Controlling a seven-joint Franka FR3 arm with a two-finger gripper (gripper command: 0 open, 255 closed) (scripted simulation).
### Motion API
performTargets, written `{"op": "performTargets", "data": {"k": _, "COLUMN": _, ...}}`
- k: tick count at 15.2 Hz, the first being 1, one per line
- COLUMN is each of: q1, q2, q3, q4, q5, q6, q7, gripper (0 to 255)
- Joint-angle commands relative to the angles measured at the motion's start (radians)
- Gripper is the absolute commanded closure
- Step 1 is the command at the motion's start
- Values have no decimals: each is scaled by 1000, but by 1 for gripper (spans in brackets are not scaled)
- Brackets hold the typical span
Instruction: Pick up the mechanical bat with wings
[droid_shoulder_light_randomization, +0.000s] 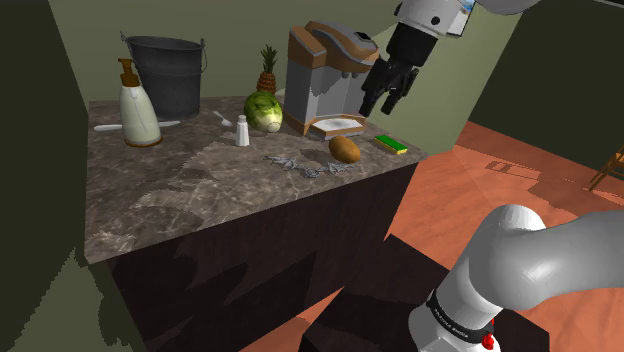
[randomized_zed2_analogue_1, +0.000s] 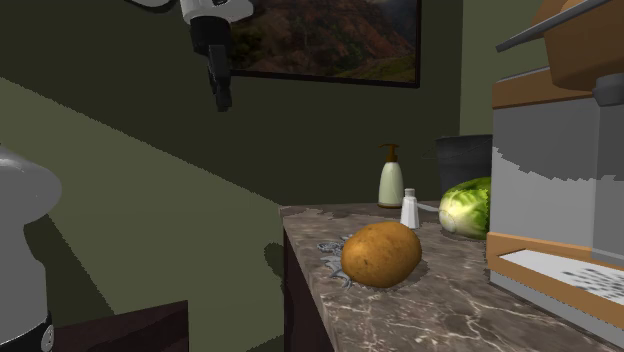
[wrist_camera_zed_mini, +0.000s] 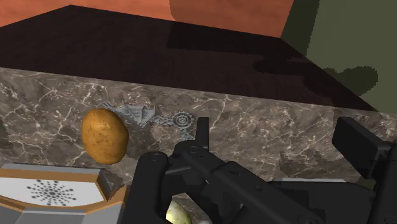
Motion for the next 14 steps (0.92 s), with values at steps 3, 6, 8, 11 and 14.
{"op": "performTargets", "data": {"k": 3, "q1": 0, "q2": 26, "q3": -13, "q4": -38, "q5": -11, "q6": 68, "q7": -35, "gripper": 0}}
{"op": "performTargets", "data": {"k": 6, "q1": 1, "q2": 77, "q3": -33, "q4": -85, "q5": -26, "q6": 170, "q7": -86, "gripper": 0}}
{"op": "performTargets", "data": {"k": 8, "q1": 1, "q2": 119, "q3": -47, "q4": -109, "q5": -35, "q6": 239, "q7": -120, "gripper": 0}}
{"op": "performTargets", "data": {"k": 11, "q1": 3, "q2": 192, "q3": -67, "q4": -133, "q5": -45, "q6": 342, "q7": -170, "gripper": 0}}
{"op": "performTargets", "data": {"k": 14, "q1": 5, "q2": 277, "q3": -88, "q4": -144, "q5": -52, "q6": 443, "q7": -220, "gripper": 0}}
